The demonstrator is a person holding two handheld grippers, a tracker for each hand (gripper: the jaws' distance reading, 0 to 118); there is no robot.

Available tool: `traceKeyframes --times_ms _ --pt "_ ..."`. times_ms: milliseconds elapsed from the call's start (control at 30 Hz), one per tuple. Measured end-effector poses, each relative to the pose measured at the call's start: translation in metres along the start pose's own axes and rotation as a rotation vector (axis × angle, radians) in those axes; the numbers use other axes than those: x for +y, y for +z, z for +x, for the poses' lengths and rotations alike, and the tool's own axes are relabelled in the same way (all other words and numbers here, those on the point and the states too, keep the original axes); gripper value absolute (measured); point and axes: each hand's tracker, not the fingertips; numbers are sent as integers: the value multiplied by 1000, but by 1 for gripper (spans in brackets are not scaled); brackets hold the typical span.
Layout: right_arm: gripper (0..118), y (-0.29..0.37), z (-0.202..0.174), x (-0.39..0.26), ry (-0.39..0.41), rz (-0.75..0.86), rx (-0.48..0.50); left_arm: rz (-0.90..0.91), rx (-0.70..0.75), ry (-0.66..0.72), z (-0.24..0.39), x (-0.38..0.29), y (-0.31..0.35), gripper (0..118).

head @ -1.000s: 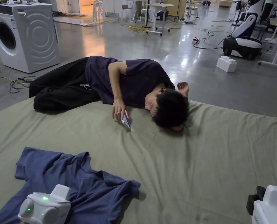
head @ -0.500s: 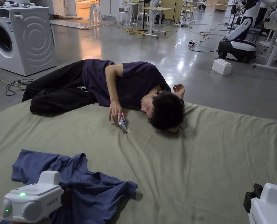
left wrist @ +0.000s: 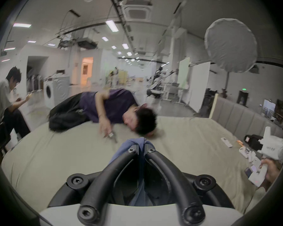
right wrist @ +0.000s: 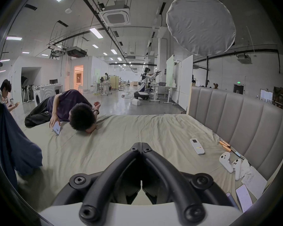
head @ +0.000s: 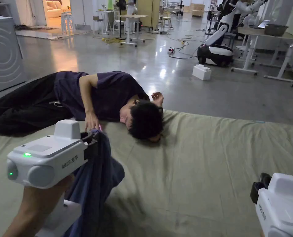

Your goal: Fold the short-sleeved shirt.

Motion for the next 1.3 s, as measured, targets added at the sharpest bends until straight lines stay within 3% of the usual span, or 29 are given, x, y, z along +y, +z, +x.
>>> traceKeyframes --times_ms 233,500,700,967,1033,1133,1200,1300 --pt "0 17 44 6 -12 36 -69 21 -197 -62 112 34 -33 5" --pt "0 36 95 0 -44 35 -160 -62 -404 -59 233 11 -82 5" --pt "0 48 120 -10 -46 13 -200 -244 -441 -102 296 -55 -106 5" --pt "0 45 128 -24 -22 -63 -176 -375 -375 -115 299 -118 -116 8" --pt "0 43 125 -26 -19 -78 -163 -390 -353 -105 289 -122 -120 19" --pt "0 41 117 -26 -13 -92 -137 -404 -299 -86 270 -120 -116 60" --pt "0 40 109 -25 -2 -87 -123 -381 -264 -67 252 -116 -110 70" --pt "0 37 96 -20 6 -62 -98 -305 -216 -34 224 -107 -92 72"
